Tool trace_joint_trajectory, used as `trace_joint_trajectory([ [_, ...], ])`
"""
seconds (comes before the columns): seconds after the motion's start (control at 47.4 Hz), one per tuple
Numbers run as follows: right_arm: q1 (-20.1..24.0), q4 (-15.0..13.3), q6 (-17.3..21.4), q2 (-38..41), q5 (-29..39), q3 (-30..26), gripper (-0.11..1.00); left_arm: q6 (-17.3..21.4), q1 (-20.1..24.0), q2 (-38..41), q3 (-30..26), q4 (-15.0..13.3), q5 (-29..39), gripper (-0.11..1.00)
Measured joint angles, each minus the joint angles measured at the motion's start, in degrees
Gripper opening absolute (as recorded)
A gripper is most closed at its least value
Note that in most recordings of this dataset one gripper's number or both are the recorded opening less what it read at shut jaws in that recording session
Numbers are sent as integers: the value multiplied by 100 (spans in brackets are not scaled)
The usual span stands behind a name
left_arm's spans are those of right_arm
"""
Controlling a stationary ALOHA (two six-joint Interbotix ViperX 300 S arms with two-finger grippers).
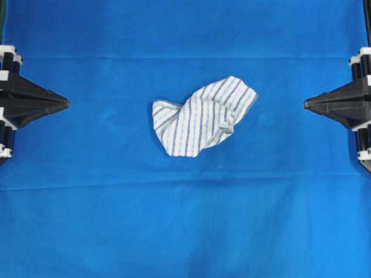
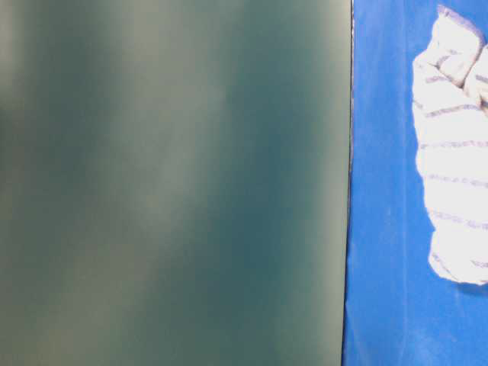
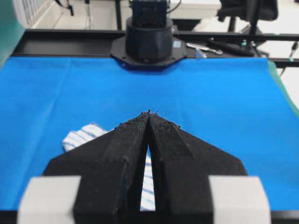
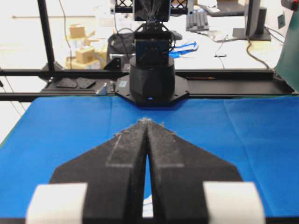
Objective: Hand over the towel.
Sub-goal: 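Reach the left gripper to the striped towel's left edge and grasp it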
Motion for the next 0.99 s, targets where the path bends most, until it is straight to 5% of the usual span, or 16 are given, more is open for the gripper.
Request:
trace_joint_trajectory([
  [0.337, -9, 0, 0, 0, 44, -53, 0, -35, 9, 185, -35, -105, -264, 0],
  [0.633, -18, 0, 0, 35, 62, -44, 0, -35, 299, 1521, -650, -123, -413, 3],
  [0.802, -9, 0, 9, 105, 97, -44, 0, -35, 448, 2593, -1134, -123, -229, 47],
  [0.991, -18, 0, 9, 202, 185, -53, 0, -35, 466, 3858, -1819, -123, 738, 92],
])
